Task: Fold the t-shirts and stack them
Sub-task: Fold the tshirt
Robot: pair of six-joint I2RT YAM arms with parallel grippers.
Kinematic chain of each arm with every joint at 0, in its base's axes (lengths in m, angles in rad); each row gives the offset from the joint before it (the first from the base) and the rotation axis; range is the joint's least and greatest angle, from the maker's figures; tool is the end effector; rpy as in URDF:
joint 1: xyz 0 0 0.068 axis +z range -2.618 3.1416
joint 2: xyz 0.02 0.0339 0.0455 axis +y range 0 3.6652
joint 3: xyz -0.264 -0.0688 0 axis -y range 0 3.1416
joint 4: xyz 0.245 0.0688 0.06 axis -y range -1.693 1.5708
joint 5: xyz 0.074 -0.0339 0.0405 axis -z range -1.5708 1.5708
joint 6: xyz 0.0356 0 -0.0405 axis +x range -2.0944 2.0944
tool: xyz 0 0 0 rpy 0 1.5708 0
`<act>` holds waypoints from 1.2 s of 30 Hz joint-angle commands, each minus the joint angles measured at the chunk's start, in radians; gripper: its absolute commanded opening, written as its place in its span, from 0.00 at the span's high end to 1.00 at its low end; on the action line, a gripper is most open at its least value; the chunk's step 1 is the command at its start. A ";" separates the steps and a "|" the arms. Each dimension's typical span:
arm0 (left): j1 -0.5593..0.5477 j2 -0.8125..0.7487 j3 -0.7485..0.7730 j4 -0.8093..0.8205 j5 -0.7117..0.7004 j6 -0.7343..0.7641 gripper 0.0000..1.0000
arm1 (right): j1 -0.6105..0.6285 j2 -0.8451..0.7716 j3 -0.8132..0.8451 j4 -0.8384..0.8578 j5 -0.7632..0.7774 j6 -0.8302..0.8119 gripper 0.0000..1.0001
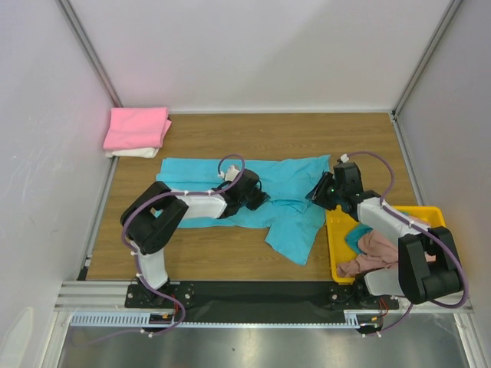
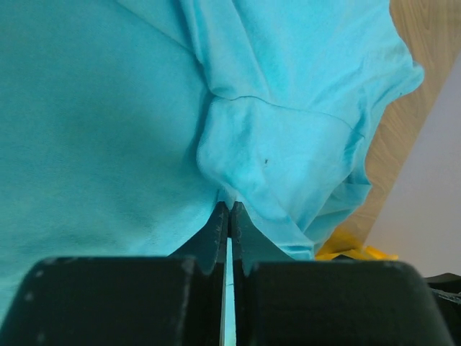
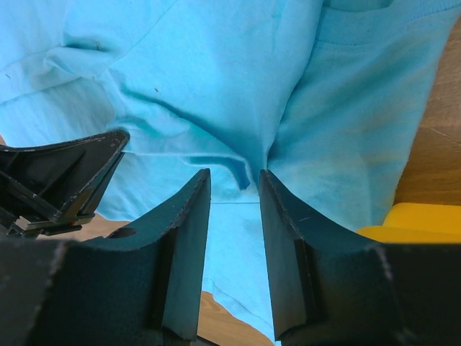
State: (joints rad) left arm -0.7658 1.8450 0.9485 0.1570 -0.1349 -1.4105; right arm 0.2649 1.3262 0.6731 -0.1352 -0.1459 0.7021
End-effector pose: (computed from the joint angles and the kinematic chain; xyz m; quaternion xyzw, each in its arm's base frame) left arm 0.2715 -0.2544 0.1401 -0.3150 0.8571 -0.3282 0.2416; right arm 0.2535 0.0741 0.1910 0.1728 0.9061 0.2365 0.3054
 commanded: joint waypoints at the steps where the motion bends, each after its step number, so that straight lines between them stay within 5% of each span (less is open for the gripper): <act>1: -0.007 -0.055 0.027 -0.030 -0.049 0.028 0.99 | 0.008 0.013 0.009 0.006 -0.004 -0.021 0.61; 24: -0.006 -0.092 0.021 -0.131 -0.134 0.153 0.96 | 0.039 0.042 0.017 0.016 -0.014 -0.046 0.62; 27: -0.006 -0.107 0.035 -0.186 -0.152 0.166 0.86 | 0.046 0.041 0.037 -0.003 -0.008 -0.053 0.58; 31: -0.006 -0.170 0.050 -0.250 -0.195 0.246 0.43 | 0.048 0.038 0.138 -0.073 0.008 -0.098 0.48; 36: 0.026 -0.326 0.053 -0.284 -0.252 0.425 0.23 | 0.050 0.071 0.270 -0.107 0.009 -0.148 0.41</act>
State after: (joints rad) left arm -0.7589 1.6485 0.9527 -0.1055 -0.3126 -1.1332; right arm 0.3084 1.3804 0.8394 -0.2302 -0.1467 0.6083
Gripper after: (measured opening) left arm 0.754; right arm 0.569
